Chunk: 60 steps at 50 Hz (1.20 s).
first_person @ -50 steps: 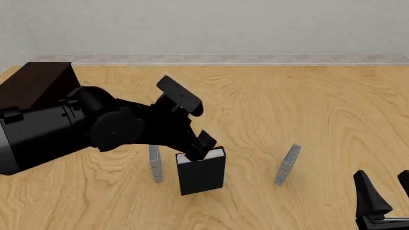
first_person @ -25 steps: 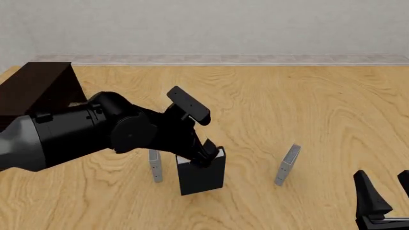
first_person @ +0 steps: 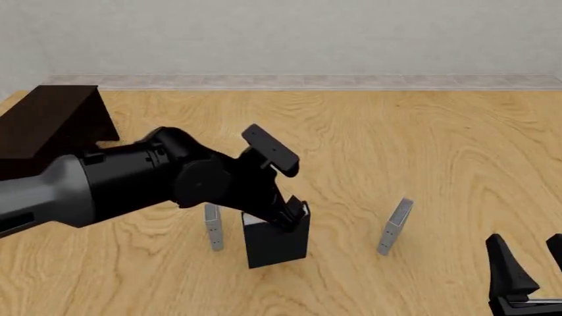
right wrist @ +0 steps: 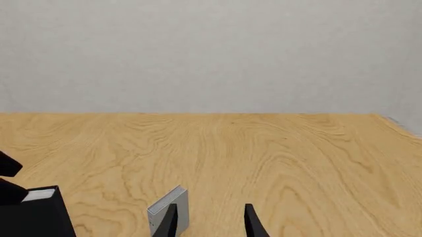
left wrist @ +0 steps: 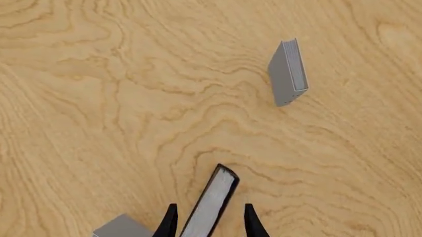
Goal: Pick up the book in the middle and place it on the cabinet shelf.
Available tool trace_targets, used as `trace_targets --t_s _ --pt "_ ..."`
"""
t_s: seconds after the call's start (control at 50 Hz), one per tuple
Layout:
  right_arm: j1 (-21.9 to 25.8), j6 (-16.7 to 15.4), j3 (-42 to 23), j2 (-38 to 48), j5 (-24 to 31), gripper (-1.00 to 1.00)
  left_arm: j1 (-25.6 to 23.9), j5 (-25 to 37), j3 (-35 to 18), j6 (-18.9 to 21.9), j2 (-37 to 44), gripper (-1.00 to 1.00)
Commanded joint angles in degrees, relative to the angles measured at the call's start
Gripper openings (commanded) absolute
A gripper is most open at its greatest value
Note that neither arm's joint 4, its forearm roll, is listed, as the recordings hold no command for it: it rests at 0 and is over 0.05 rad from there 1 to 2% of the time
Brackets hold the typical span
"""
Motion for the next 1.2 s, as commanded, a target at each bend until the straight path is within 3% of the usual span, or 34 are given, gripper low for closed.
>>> trace_targets --t_s 0.02,1.2 --pt "0.0 0.0 0.0 0.0 0.0 1.00 -0.1 0.0 -1.1 0.5 2.1 1.00" --pt "0.0 0.0 0.0 0.0 0.0 1.00 -1.4 -1.3 -3.7 0.4 9.9 1.00"
